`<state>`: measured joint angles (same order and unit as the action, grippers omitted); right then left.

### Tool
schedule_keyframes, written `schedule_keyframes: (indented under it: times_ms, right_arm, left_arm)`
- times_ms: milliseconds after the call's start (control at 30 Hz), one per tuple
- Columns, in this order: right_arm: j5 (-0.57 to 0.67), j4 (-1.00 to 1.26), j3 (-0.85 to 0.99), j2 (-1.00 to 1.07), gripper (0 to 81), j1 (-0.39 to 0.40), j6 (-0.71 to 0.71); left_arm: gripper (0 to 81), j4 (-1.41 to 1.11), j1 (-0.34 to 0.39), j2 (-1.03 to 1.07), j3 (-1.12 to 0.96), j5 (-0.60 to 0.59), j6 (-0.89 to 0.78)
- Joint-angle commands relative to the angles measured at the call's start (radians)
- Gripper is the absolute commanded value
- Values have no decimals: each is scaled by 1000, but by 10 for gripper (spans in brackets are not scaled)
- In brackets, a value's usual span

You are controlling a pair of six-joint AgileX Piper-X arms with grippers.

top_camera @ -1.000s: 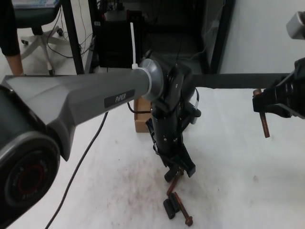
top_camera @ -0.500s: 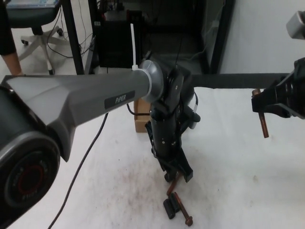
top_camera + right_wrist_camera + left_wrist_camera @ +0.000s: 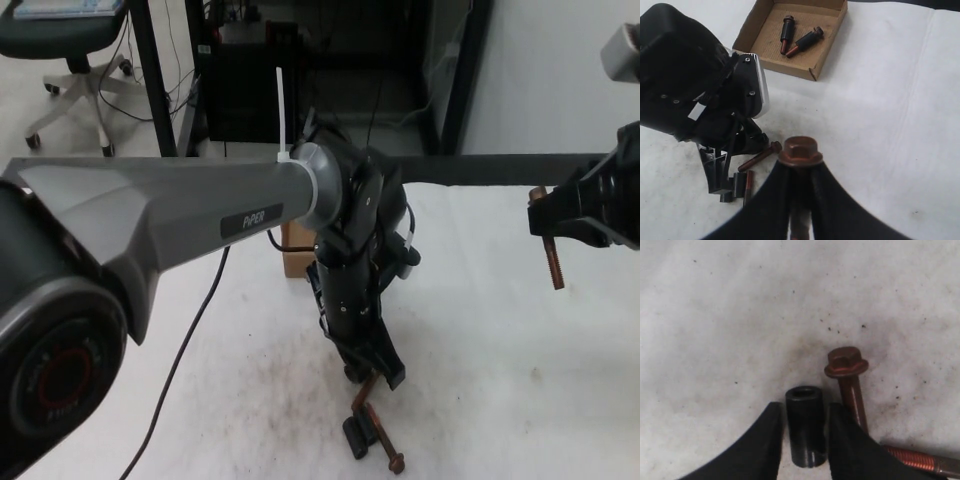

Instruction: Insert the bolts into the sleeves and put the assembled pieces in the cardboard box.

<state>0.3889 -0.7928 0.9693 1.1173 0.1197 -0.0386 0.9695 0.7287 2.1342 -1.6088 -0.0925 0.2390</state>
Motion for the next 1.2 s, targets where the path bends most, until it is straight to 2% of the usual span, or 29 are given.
schedule_keyframes:
  times_ms: [0, 1167]
  right_arm:
    - [14, 16, 1, -15, 9, -2, 2]
    - [14, 16, 1, -15, 9, -2, 2]
  left_arm:
    - [287, -17, 4, -5, 0, 11, -15]
    - [287, 25, 4, -5, 0, 11, -15]
